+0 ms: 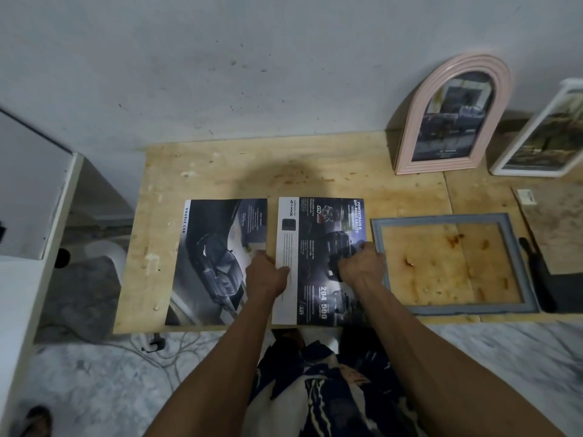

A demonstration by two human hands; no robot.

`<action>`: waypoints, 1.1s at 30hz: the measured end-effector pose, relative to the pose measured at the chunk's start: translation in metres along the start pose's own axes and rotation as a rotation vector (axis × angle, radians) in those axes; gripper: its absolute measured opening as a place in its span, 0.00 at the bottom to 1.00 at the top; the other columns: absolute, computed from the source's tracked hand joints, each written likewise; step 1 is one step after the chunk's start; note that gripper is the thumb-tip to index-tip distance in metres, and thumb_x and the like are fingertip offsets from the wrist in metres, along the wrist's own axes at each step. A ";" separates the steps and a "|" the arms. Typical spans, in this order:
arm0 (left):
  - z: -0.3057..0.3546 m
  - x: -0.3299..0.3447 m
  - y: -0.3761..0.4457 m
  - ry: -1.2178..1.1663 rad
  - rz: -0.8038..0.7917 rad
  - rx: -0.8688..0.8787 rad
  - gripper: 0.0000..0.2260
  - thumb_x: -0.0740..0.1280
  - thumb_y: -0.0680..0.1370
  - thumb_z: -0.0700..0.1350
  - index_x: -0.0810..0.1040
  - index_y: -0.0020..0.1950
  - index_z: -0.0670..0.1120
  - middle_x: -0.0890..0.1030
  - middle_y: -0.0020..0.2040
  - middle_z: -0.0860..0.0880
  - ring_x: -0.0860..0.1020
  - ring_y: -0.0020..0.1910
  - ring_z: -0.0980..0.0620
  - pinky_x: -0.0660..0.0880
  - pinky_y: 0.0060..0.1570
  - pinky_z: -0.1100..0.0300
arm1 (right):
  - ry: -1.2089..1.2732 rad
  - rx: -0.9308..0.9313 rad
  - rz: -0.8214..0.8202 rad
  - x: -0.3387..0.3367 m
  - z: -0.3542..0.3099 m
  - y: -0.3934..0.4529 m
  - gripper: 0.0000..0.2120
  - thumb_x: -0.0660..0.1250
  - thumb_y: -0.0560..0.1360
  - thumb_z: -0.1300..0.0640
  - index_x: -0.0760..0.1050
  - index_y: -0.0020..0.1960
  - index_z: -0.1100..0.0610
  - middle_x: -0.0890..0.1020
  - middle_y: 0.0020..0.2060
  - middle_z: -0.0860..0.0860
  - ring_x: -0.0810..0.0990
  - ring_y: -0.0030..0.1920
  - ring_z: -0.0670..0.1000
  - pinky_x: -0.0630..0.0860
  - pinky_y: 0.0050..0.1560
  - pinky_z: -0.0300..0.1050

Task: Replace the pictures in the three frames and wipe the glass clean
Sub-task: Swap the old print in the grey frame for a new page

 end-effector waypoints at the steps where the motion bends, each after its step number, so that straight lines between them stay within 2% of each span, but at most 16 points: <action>1: 0.000 -0.001 0.001 -0.020 0.015 0.004 0.15 0.74 0.75 0.46 0.76 0.57 0.42 0.81 0.56 0.44 0.80 0.56 0.43 0.73 0.50 0.57 | -0.014 0.018 0.003 -0.002 0.002 0.001 0.28 0.72 0.71 0.59 0.67 0.68 0.56 0.68 0.65 0.60 0.70 0.64 0.62 0.71 0.64 0.52; 5: -0.003 -0.004 0.006 -0.111 0.035 -0.009 0.08 0.75 0.74 0.44 0.77 0.43 0.43 0.83 0.48 0.46 0.82 0.50 0.44 0.79 0.54 0.50 | 0.032 0.038 0.050 -0.010 0.004 0.003 0.29 0.73 0.71 0.59 0.67 0.69 0.56 0.69 0.65 0.59 0.71 0.64 0.62 0.72 0.65 0.54; 7: -0.006 -0.003 0.010 -0.157 0.021 -0.026 0.08 0.76 0.73 0.44 0.79 0.42 0.42 0.84 0.46 0.47 0.82 0.47 0.45 0.80 0.54 0.47 | 0.104 0.035 0.080 -0.014 0.003 0.003 0.29 0.74 0.71 0.59 0.68 0.69 0.56 0.72 0.63 0.58 0.74 0.61 0.61 0.75 0.62 0.53; 8: -0.007 -0.003 0.010 -0.176 0.012 -0.030 0.07 0.75 0.73 0.43 0.80 0.42 0.42 0.84 0.45 0.47 0.83 0.47 0.46 0.81 0.53 0.47 | 0.145 0.030 0.093 -0.016 0.002 0.003 0.26 0.73 0.71 0.60 0.70 0.67 0.57 0.75 0.61 0.57 0.77 0.58 0.59 0.77 0.59 0.50; 10: -0.005 -0.005 0.009 -0.211 -0.004 -0.024 0.05 0.73 0.75 0.43 0.81 0.44 0.42 0.84 0.46 0.48 0.83 0.47 0.47 0.81 0.50 0.51 | 0.194 0.029 0.101 -0.019 -0.002 0.002 0.16 0.72 0.72 0.62 0.75 0.59 0.58 0.81 0.54 0.56 0.81 0.46 0.53 0.78 0.47 0.43; 12: -0.003 -0.010 0.007 -0.251 -0.015 -0.002 0.05 0.70 0.78 0.42 0.83 0.50 0.42 0.83 0.47 0.49 0.81 0.46 0.49 0.77 0.42 0.60 | 0.203 0.017 0.092 -0.020 -0.006 0.000 0.05 0.70 0.75 0.60 0.76 0.49 0.57 0.82 0.46 0.53 0.76 0.34 0.45 0.72 0.36 0.36; 15: -0.001 -0.020 0.006 -0.330 -0.032 0.030 0.04 0.67 0.80 0.42 0.81 0.53 0.45 0.81 0.47 0.51 0.78 0.43 0.54 0.71 0.38 0.64 | 0.285 -0.050 0.087 -0.022 -0.013 -0.003 0.06 0.66 0.79 0.57 0.75 0.53 0.60 0.77 0.37 0.50 0.72 0.31 0.44 0.65 0.24 0.31; 17: -0.001 -0.026 0.010 -0.385 -0.064 0.038 0.02 0.67 0.81 0.42 0.79 0.51 0.46 0.80 0.45 0.54 0.78 0.43 0.56 0.71 0.38 0.64 | 0.371 -0.077 0.089 -0.025 -0.016 -0.007 0.06 0.64 0.79 0.61 0.73 0.55 0.61 0.76 0.35 0.51 0.72 0.30 0.46 0.65 0.21 0.31; 18: 0.000 -0.029 0.013 -0.402 -0.086 0.042 0.01 0.67 0.81 0.43 0.78 0.50 0.46 0.80 0.45 0.53 0.78 0.44 0.55 0.72 0.40 0.63 | 0.424 -0.077 0.084 -0.024 -0.017 -0.008 0.06 0.63 0.78 0.63 0.73 0.55 0.61 0.77 0.36 0.53 0.72 0.30 0.47 0.67 0.22 0.31; 21: 0.006 -0.041 0.022 -0.456 -0.132 0.053 0.05 0.71 0.78 0.46 0.80 0.46 0.46 0.83 0.48 0.49 0.81 0.45 0.51 0.77 0.44 0.56 | 0.564 -0.023 0.126 -0.029 -0.013 -0.009 0.05 0.64 0.76 0.64 0.74 0.52 0.59 0.82 0.41 0.57 0.76 0.32 0.51 0.74 0.31 0.43; 23: 0.011 -0.046 0.026 -0.544 -0.162 0.035 0.08 0.74 0.76 0.48 0.82 0.48 0.44 0.84 0.48 0.47 0.83 0.45 0.49 0.81 0.47 0.52 | 0.667 0.038 0.177 -0.037 -0.007 -0.010 0.06 0.65 0.76 0.63 0.74 0.53 0.58 0.83 0.45 0.58 0.77 0.35 0.53 0.77 0.37 0.47; 25: 0.020 -0.046 0.026 -0.718 -0.218 -0.014 0.12 0.76 0.74 0.47 0.81 0.51 0.42 0.85 0.47 0.45 0.84 0.44 0.48 0.82 0.41 0.53 | 0.799 0.074 0.204 -0.045 -0.002 -0.009 0.06 0.65 0.78 0.63 0.72 0.54 0.59 0.81 0.43 0.56 0.77 0.36 0.53 0.78 0.40 0.48; 27: 0.035 -0.040 0.019 -0.900 -0.288 -0.039 0.13 0.77 0.73 0.46 0.80 0.53 0.42 0.85 0.45 0.45 0.84 0.41 0.49 0.80 0.36 0.56 | 0.948 0.091 0.223 -0.053 -0.001 -0.013 0.06 0.64 0.78 0.65 0.72 0.54 0.61 0.80 0.42 0.55 0.77 0.36 0.53 0.77 0.37 0.44; 30: 0.066 -0.021 -0.005 -0.997 -0.409 0.016 0.11 0.74 0.76 0.41 0.80 0.57 0.43 0.85 0.44 0.47 0.84 0.37 0.51 0.79 0.32 0.59 | 1.175 0.110 0.196 -0.059 -0.001 -0.014 0.10 0.63 0.75 0.71 0.72 0.54 0.61 0.80 0.43 0.56 0.78 0.35 0.53 0.78 0.34 0.43; 33: 0.088 0.006 -0.028 -1.002 -0.454 0.065 0.05 0.72 0.77 0.37 0.81 0.51 0.45 0.85 0.45 0.47 0.84 0.42 0.47 0.79 0.33 0.58 | 1.275 0.102 0.092 -0.057 -0.003 -0.016 0.10 0.63 0.75 0.72 0.72 0.55 0.63 0.80 0.47 0.59 0.79 0.42 0.56 0.79 0.48 0.55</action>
Point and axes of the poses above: each hand's wrist, its own y-axis towards the middle knuckle, its own x-axis out of the palm, z = x × y, the point moved 8 cm from there along y, towards the middle knuckle
